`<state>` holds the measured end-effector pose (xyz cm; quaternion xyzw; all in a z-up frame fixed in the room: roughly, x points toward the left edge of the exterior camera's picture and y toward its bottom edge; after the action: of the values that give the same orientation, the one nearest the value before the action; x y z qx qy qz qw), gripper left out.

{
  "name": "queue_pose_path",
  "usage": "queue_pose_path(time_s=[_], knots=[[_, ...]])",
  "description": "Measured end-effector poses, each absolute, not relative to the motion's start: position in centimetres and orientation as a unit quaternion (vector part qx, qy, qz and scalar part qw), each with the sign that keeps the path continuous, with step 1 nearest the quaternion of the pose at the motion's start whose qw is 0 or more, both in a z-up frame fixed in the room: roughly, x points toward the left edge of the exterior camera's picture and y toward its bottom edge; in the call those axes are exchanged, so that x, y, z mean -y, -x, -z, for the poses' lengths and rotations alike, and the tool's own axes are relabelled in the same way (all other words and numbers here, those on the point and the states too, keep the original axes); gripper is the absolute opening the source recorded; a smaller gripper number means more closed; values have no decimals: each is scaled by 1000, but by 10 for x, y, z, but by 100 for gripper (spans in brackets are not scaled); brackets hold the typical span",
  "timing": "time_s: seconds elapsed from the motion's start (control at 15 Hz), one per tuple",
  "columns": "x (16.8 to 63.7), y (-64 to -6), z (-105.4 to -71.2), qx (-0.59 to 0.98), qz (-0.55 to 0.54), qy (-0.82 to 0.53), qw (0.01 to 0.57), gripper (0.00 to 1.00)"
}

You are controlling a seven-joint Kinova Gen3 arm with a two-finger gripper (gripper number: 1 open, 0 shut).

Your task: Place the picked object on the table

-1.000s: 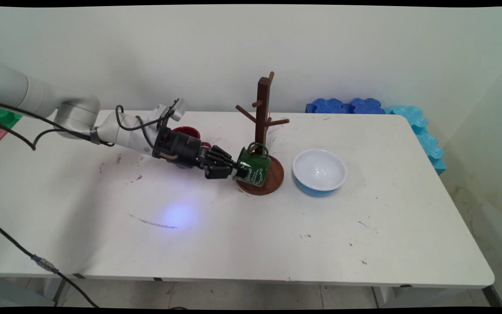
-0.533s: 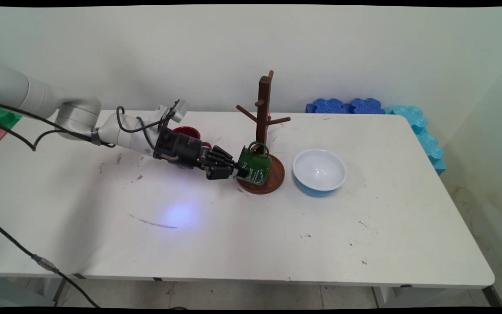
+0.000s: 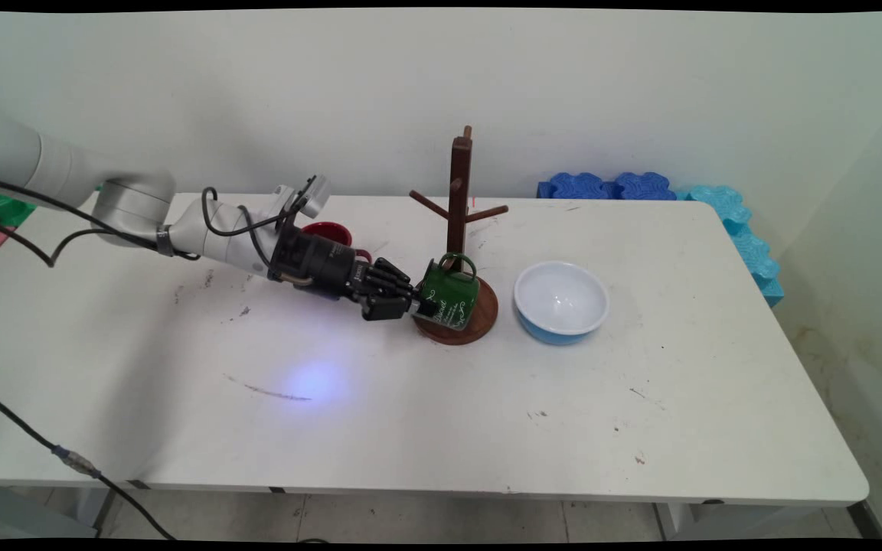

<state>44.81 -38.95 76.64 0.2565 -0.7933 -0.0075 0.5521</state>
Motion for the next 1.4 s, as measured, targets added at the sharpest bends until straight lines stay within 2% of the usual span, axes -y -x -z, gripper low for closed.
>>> queue_pose_path(time_s=[0.67,1.4], knots=[[377,-448,-788,800,-9,-241,550,0],[344,-453,-810,813,-12,-227,536,0]])
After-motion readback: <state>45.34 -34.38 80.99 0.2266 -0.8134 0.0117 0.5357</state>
